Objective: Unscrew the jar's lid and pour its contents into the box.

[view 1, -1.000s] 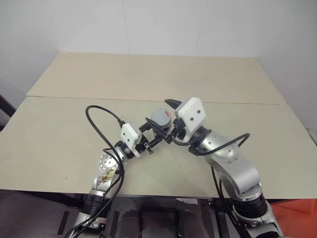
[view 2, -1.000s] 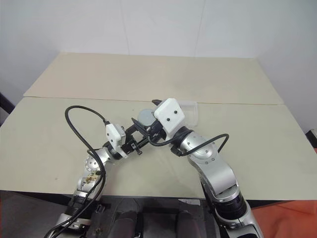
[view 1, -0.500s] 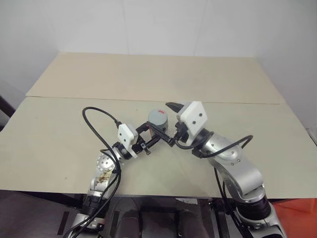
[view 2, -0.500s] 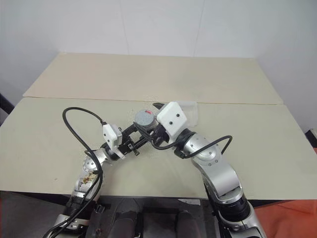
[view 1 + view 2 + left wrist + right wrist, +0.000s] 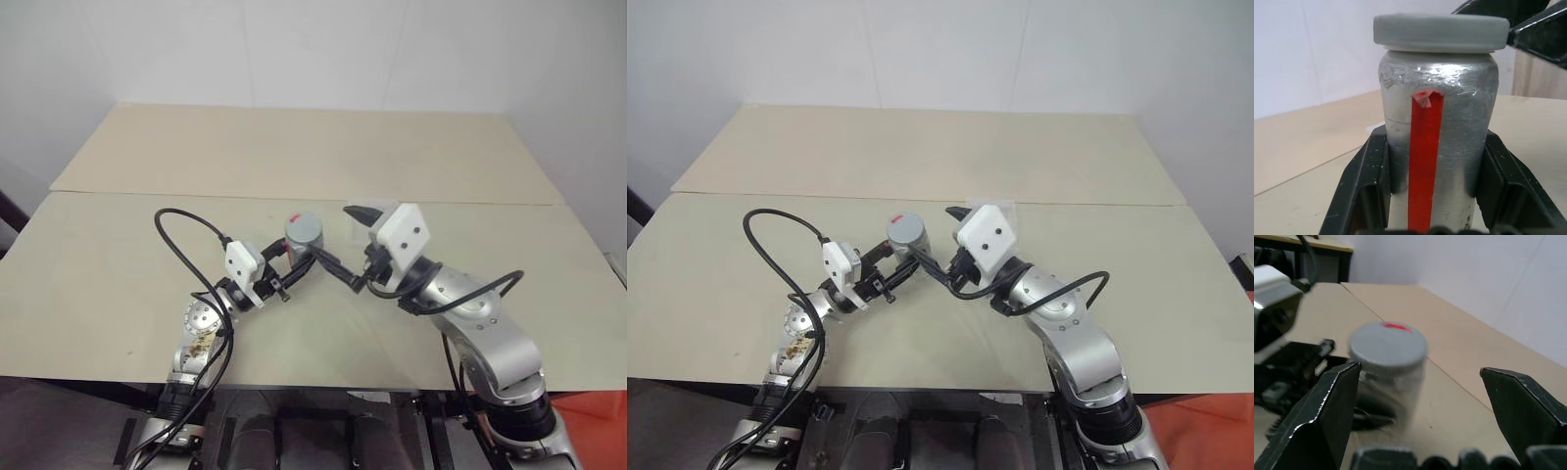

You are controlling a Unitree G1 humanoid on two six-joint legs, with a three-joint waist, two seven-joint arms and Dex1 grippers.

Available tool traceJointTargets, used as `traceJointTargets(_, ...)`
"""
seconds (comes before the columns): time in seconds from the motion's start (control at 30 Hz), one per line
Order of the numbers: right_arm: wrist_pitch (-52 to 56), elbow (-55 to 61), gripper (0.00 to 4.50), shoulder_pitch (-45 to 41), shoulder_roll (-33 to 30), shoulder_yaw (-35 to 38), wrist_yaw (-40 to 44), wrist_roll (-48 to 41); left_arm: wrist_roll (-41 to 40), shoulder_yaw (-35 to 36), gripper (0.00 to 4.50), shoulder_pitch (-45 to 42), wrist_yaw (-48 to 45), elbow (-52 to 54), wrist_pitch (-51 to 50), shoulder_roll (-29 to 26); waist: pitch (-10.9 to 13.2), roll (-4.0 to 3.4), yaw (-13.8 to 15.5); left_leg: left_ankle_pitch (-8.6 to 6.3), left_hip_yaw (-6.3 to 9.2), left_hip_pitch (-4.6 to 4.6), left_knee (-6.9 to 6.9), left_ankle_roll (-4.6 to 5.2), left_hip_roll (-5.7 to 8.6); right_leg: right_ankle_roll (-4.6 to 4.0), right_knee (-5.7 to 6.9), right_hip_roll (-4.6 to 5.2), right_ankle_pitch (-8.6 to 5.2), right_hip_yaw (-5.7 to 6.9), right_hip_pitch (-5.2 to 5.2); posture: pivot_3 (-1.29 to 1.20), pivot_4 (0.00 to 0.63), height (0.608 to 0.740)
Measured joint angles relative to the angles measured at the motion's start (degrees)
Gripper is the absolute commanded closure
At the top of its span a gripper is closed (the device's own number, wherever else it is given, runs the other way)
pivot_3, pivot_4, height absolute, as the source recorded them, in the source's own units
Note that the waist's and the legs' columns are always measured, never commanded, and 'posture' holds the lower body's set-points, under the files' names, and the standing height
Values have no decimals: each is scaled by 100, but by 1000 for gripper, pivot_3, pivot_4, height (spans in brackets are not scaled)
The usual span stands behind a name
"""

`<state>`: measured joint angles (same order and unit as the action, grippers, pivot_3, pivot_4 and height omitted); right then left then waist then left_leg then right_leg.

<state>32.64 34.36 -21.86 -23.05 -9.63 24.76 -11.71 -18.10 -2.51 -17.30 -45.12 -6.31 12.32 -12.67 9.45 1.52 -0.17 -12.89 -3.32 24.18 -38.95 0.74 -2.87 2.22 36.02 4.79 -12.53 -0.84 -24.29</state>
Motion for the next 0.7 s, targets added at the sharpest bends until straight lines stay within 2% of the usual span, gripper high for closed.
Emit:
traceJointTargets(0.4, -12, -42, 34, 57, -165, 182, 57, 26, 2, 5, 2581, 1, -53, 0, 11, 18, 0, 0, 3, 0, 0, 0, 0, 0, 0, 0, 0, 0, 0, 0, 0, 0, 150, 740)
traceJointTargets(0.7, -5, 325, 34, 189, -367, 197, 684, -548, 18, 18, 2581, 1, -42, -1, 12, 14, 0, 0, 2, 0, 1, -1, 0, 0, 0, 0, 0, 0, 0, 0, 1, 0, 150, 740)
